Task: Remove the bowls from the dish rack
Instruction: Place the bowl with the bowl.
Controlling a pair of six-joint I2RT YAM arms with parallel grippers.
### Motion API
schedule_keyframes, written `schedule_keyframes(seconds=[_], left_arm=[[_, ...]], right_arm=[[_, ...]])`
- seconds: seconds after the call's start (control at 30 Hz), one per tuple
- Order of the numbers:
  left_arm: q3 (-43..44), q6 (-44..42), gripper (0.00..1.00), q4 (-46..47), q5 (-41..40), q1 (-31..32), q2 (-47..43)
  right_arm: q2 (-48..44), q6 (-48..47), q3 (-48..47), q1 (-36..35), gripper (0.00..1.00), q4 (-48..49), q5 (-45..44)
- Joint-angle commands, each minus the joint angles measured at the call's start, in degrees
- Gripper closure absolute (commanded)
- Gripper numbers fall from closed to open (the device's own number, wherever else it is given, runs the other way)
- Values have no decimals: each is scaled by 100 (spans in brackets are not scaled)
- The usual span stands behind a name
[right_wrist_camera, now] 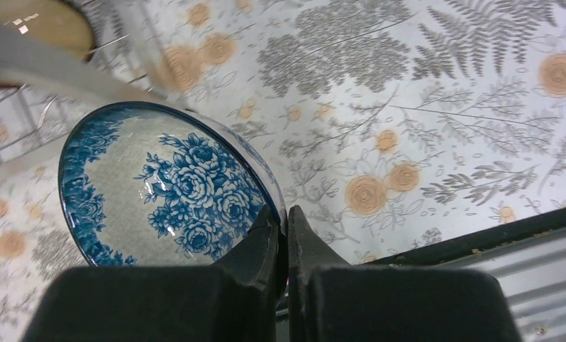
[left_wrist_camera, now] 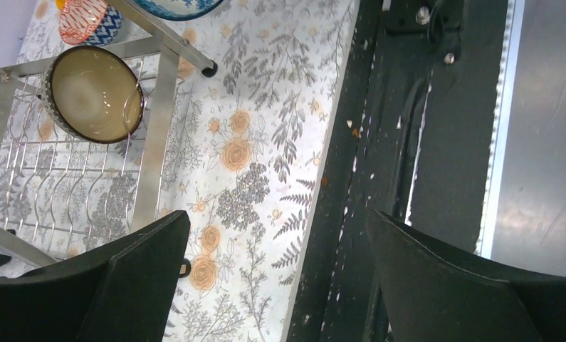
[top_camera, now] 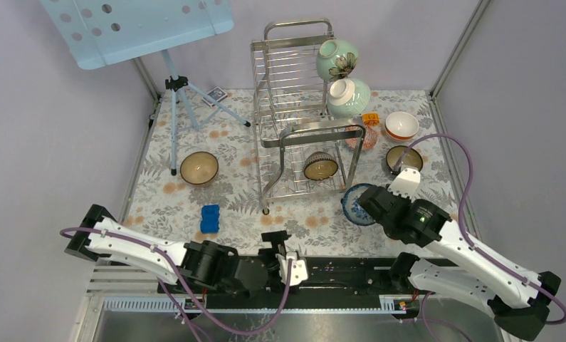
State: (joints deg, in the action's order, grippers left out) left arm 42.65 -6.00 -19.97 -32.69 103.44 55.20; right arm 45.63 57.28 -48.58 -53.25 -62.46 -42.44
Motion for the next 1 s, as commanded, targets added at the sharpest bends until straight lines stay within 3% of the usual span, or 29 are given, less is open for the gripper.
schedule_keyframes(seconds=[0.0,0.23,0.4,0.47,0.63,0.97], left_arm=[[-21,539,1,573,-365,-8,-138],[8,790,1,567,-628,-8,-161],[79,1263,1,359,-861,-8,-190],[0,1514,1,345,-926,-7,-285],[-168,2196,1,342,-1246,-8,-616],[-358,3599,1,-75,-1986,-3,-838]], right_arm=[[103,-503,-265,656,100,222,-449],[191,-1586,-188,2409,100,1192,143],[775,-2003,-538,4191,100,2130,1475],[1135,-1915,-726,4587,100,2504,1959],[2084,-1753,-1392,4749,100,3322,2356],[4203,-1330,-2649,4969,100,3988,3186]])
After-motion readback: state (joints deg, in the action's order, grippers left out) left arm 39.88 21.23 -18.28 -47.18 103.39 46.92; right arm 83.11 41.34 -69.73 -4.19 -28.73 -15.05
